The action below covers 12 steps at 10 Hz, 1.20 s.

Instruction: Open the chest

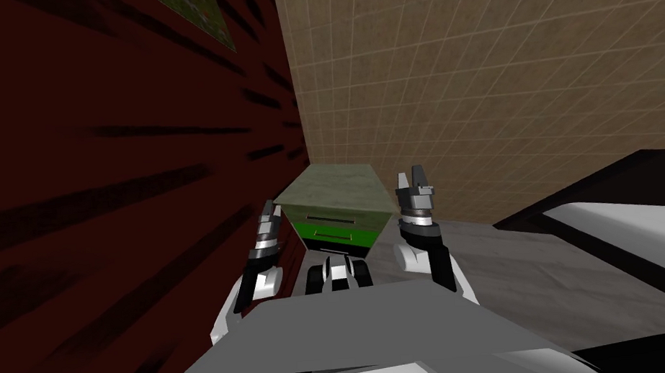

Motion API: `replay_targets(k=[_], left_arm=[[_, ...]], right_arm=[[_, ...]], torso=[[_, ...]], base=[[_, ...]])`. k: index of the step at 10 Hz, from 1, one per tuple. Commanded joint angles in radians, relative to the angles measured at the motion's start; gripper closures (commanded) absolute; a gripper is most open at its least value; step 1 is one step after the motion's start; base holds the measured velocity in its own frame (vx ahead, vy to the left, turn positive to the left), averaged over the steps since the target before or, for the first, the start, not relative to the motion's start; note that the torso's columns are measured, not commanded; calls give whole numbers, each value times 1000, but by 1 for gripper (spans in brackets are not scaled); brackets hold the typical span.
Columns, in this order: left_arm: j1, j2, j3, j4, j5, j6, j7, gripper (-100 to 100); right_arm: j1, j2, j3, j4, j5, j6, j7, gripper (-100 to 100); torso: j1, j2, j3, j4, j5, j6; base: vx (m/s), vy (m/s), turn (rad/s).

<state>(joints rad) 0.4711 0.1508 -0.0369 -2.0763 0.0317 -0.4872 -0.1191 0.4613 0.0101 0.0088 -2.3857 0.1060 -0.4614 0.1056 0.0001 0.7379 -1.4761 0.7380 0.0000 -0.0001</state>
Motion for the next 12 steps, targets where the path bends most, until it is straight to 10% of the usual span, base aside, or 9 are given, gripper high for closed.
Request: replay_targets(k=[1, 12], left_arm=[[-16, 1, -4, 50, -11, 5, -4, -100], [-83, -35, -42, 301, -75, 26, -32, -100]], right_arm=[[0, 0, 0, 0, 0, 0, 0, 0], [0, 0, 0, 0, 0, 0, 0, 0]], torso=[[0, 0, 0, 0, 0, 0], [-1, 1, 0, 0, 0, 0]], base=[[-13, -11, -38], [-16, -14, -44]])
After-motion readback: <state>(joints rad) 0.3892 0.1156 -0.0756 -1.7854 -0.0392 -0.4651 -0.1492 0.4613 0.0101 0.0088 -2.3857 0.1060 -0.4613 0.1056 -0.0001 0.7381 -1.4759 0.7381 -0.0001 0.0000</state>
